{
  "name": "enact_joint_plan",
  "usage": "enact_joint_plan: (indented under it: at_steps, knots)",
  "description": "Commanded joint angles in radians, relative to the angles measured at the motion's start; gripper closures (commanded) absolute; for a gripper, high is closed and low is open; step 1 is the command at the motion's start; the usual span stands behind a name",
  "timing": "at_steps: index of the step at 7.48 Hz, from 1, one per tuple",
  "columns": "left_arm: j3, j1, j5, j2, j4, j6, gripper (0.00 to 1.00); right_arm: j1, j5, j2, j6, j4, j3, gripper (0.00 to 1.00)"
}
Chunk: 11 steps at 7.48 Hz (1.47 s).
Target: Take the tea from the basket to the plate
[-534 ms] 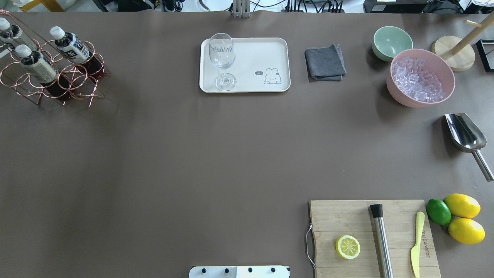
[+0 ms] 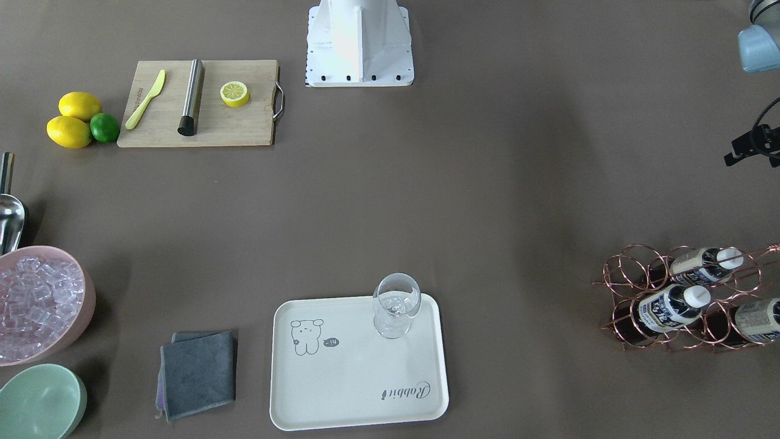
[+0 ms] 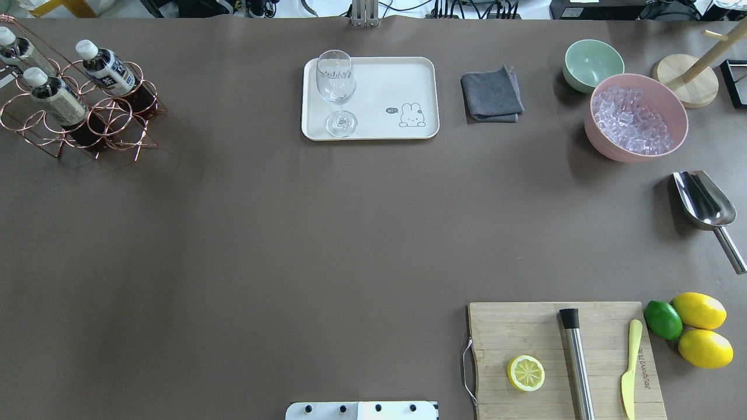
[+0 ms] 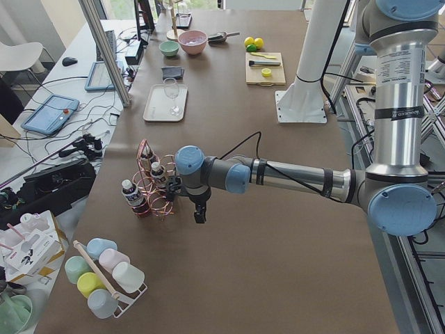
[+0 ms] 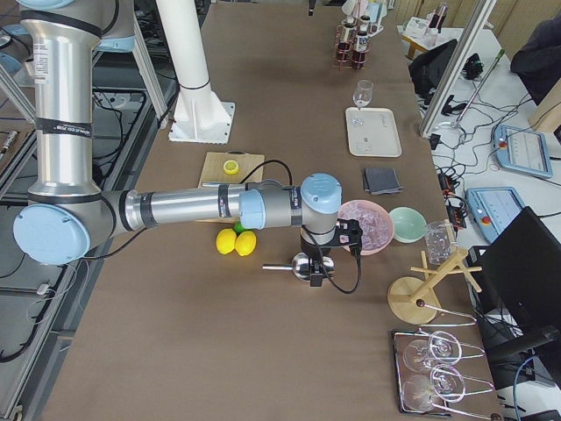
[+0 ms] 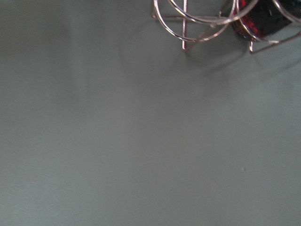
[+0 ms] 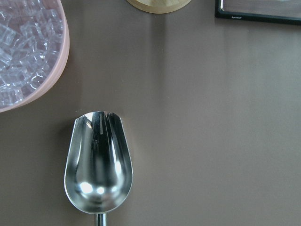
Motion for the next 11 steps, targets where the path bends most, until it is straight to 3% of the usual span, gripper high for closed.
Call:
enact_joint_plan:
  at_steps: [1, 4, 7, 9, 10, 11]
  knots:
    - [0.030, 0.135, 0.014, -0.032, -0.001, -0.016, 0.02, 0.000, 0.000, -0.001, 0.001, 0.002, 0.003, 0.00]
    - [0.100, -0.012, 0.060, -0.049, 0.005, -0.034, 0.02, 0.000, 0.004, 0.002, -0.001, 0.000, 0.029, 0.00]
    - [0.119, -0.067, 0.059, -0.072, 0.068, -0.229, 0.02, 0.000, 0.007, 0.004, -0.002, 0.000, 0.050, 0.00]
    - [0.038, -0.184, 0.019, -0.122, 0.293, -0.243, 0.02, 0.000, 0.005, 0.010, -0.004, -0.002, 0.062, 0.00]
    - [-0.020, -0.239, -0.034, -0.162, 0.397, -0.346, 0.02, 0.000, 0.007, 0.008, -0.002, -0.002, 0.070, 0.00]
    - [-0.093, -0.233, -0.030, -0.188, 0.468, -0.540, 0.02, 0.000, 0.005, 0.011, 0.005, -0.005, 0.069, 0.00]
